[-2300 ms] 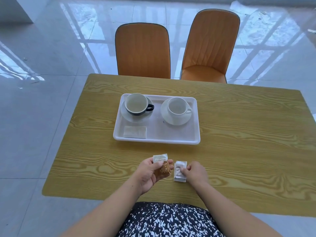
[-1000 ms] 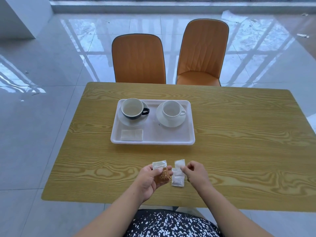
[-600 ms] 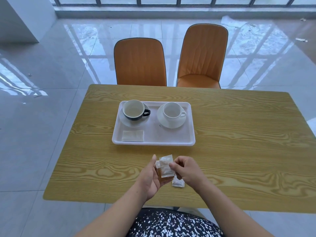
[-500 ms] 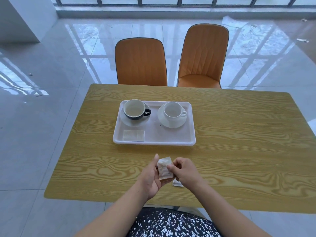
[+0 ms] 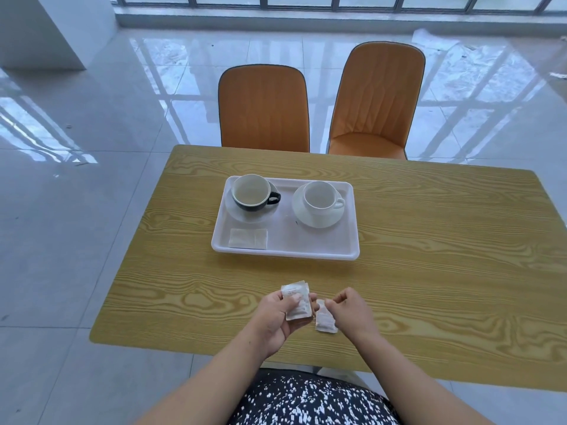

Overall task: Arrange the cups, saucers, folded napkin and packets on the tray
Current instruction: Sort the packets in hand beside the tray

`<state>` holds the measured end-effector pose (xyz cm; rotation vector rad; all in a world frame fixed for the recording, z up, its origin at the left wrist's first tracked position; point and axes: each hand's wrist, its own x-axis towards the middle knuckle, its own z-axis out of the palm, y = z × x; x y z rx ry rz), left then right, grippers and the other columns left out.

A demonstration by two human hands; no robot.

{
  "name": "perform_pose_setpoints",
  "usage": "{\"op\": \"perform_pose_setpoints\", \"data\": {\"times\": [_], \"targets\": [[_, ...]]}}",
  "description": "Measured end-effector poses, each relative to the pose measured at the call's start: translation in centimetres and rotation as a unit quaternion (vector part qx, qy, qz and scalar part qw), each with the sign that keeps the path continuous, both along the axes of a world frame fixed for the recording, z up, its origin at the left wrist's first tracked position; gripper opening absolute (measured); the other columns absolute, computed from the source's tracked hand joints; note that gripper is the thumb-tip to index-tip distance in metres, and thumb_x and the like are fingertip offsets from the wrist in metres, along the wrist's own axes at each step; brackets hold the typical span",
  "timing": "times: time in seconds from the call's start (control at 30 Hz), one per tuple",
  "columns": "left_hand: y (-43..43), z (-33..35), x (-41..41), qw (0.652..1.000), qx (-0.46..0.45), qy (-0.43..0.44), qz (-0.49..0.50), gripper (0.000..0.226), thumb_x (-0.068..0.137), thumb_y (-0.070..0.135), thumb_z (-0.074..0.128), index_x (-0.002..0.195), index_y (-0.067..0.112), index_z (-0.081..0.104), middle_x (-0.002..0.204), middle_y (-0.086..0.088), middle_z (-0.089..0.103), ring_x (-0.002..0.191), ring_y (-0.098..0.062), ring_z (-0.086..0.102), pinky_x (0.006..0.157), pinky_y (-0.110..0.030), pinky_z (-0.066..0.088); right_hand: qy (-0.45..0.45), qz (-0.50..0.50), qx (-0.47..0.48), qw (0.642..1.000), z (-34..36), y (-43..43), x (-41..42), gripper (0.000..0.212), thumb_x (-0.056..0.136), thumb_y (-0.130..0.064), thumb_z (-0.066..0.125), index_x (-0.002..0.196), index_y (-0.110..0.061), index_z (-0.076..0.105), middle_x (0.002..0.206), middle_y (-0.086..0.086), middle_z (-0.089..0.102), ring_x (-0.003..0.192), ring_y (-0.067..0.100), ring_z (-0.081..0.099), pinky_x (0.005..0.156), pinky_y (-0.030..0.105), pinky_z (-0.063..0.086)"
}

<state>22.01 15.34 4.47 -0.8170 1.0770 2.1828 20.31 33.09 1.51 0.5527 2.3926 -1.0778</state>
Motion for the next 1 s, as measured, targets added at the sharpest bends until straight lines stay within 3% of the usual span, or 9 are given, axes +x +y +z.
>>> {"op": "perform_pose_setpoints", "data": {"times": [0.1,0.23,0.37,0.5,0.57,0.67,0.73,0.87,1.0], "targets": [[-0.2,0.2,0.0,1.0,-0.001,0.001,0.001,0.026,0.101,0.002,0.048,0.124,-0.007,0.055,0.114,-0.024,0.071,0.097,-0.032,0.073,0.081,-0.043,0.061,-0.053,0.062,0.123,0.989,-1.2,0.9,0.3,0.042,0.087,-0.054,0.062,0.098,-0.015,0.052,0.09,-0.001,0.062,0.08,0.018,0.058,0.061,0.034,0.044],[-0.6,0.2,0.1,1.0,0.0,-0.004,0.009,0.026,0.101,0.002,0.047,0.125,-0.006,0.054,0.113,-0.023,0.072,0.098,-0.034,0.072,0.08,-0.042,0.062,-0.067,0.103,0.195,0.973,-1.8,0.3,0.4,0.056,0.083,-0.068,0.058,0.103,-0.018,0.043,0.091,-0.006,0.059,0.079,0.016,0.058,0.054,0.031,0.037],[-1.1,0.2,0.3,1.0,0.003,-0.008,0.019,0.027,0.101,0.001,0.047,0.125,-0.006,0.053,0.113,-0.024,0.072,0.102,-0.036,0.07,0.076,-0.04,0.063,-0.064,0.122,0.223,0.965,-2.2,-0.3,0.5,0.056,0.084,-0.063,0.062,0.105,-0.017,0.039,0.101,0.0,0.064,0.09,0.023,0.065,0.064,0.033,0.046],[-1.7,0.4,0.4,0.999,0.01,-0.01,0.029,0.025,0.1,0.001,0.047,0.124,-0.005,0.053,0.112,-0.024,0.072,0.096,-0.035,0.072,0.071,-0.038,0.063,-0.057,0.111,0.215,0.968,-2.5,-0.2,0.5,0.046,0.087,-0.057,0.063,0.101,-0.018,0.044,0.092,-0.003,0.06,0.082,0.018,0.059,0.056,0.031,0.038],[-2.0,0.4,0.3,0.999,0.011,-0.012,0.04,0.025,0.099,0.0,0.048,0.123,-0.005,0.054,0.111,-0.025,0.072,0.092,-0.034,0.073,0.07,-0.038,0.064,-0.058,0.11,0.206,0.971,-2.8,-0.2,0.5,0.038,0.09,-0.051,0.062,0.099,-0.017,0.048,0.093,-0.002,0.061,0.083,0.018,0.058,0.059,0.032,0.039],[-2.3,0.3,0.0,0.998,0.012,-0.015,0.053,0.025,0.098,-0.001,0.049,0.123,-0.005,0.054,0.111,-0.027,0.071,0.094,-0.036,0.072,0.071,-0.04,0.063,-0.053,0.082,0.16,0.982,-3.4,0.0,0.6,0.024,0.093,-0.038,0.061,0.083,-0.018,0.051,0.085,-0.001,0.063,0.078,0.019,0.057,0.067,0.036,0.045],[-2.2,0.2,-0.1,0.998,0.014,-0.018,0.056,0.025,0.098,-0.001,0.049,0.122,-0.006,0.054,0.111,-0.027,0.071,0.095,-0.037,0.072,0.069,-0.04,0.063,-0.046,0.039,0.098,0.993,-3.3,0.3,0.6,0.027,0.093,-0.032,0.064,0.074,-0.018,0.05,0.076,-0.001,0.062,0.069,0.017,0.054,0.063,0.034,0.043],[-1.4,0.0,-0.3,0.997,0.006,-0.03,0.065,0.025,0.097,-0.001,0.05,0.122,-0.006,0.052,0.108,-0.028,0.072,0.092,-0.038,0.073,0.064,-0.039,0.062,-0.027,0.008,0.01,1.0,-2.2,1.3,-0.3,0.024,0.091,-0.022,0.067,0.074,-0.015,0.051,0.073,0.004,0.063,0.065,0.019,0.055,0.062,0.033,0.044],[-0.2,-0.2,-0.6,0.998,-0.01,-0.03,0.058,0.027,0.098,0.0,0.047,0.124,-0.007,0.051,0.108,-0.029,0.071,0.093,-0.04,0.072,0.073,-0.044,0.063,-0.01,-0.092,-0.173,0.981,0.5,2.9,-2.4,0.023,0.093,-0.003,0.064,0.075,-0.008,0.05,0.059,0.009,0.055,0.045,0.015,0.049,0.051,0.032,0.044]]}}
